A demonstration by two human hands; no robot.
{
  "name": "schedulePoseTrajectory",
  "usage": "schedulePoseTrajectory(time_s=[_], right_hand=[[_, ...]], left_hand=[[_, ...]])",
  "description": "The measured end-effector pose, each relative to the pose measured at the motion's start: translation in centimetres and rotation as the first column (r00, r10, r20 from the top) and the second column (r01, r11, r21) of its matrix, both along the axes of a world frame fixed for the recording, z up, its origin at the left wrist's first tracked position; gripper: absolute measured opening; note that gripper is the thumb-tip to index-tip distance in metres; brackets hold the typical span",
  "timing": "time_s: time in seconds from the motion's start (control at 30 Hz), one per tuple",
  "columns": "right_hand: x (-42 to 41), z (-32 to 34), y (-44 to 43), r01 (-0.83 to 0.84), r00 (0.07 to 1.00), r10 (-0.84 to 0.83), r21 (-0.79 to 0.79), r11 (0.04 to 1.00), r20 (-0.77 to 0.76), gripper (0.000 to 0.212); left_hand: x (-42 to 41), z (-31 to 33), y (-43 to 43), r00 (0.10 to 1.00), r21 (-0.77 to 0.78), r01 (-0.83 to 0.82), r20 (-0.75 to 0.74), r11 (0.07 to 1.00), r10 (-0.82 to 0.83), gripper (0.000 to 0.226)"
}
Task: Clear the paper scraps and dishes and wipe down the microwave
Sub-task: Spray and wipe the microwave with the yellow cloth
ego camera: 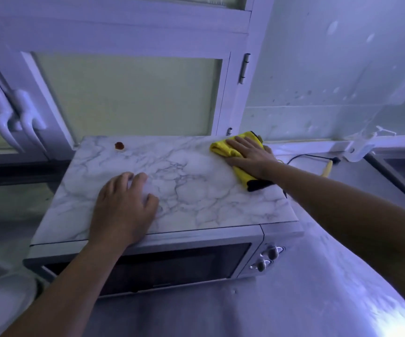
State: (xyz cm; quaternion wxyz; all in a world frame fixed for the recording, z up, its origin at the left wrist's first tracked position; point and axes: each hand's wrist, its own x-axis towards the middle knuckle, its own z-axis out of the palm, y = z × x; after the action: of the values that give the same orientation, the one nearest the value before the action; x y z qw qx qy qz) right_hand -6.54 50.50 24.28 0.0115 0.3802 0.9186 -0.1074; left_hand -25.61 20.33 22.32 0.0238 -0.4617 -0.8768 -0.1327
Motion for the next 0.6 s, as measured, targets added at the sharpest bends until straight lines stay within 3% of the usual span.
schedulePoseTrajectory(time_s=[0.1, 0.3, 0.43, 0.6], right_hand=[[-2.1, -0.3, 2.9, 0.034, 0.999, -0.034, 0.013, 0.999, -0.013, 0.065], [-2.6, -0.6, 2.6, 0.109, 0.994, -0.110, 0.064, 0.992, 0.007, 0.061], [-1.0, -0.5, -2.0, 0.161, 0.987, -0.161, 0.055, 0.986, 0.007, 0.060], [3.1, -0.8, -11.1, 0.042, 0.999, -0.044, 0.067, 0.997, 0.030, 0.063]], left_hand=[[-0.1, -0.4, 0.2, 0.997, -0.061, 0.028, -0.068, 0.998, -0.032, 0.054], [0.0, -0.2, -0.2, 0.999, 0.114, -0.020, 0.032, 0.993, 0.017, 0.049], [0.4, 0.1, -0.4, 0.998, 0.133, -0.036, 0.061, 0.991, 0.028, 0.048], [0.5, 0.1, -0.4, 0.998, 0.104, -0.014, 0.066, 0.994, 0.007, 0.051]])
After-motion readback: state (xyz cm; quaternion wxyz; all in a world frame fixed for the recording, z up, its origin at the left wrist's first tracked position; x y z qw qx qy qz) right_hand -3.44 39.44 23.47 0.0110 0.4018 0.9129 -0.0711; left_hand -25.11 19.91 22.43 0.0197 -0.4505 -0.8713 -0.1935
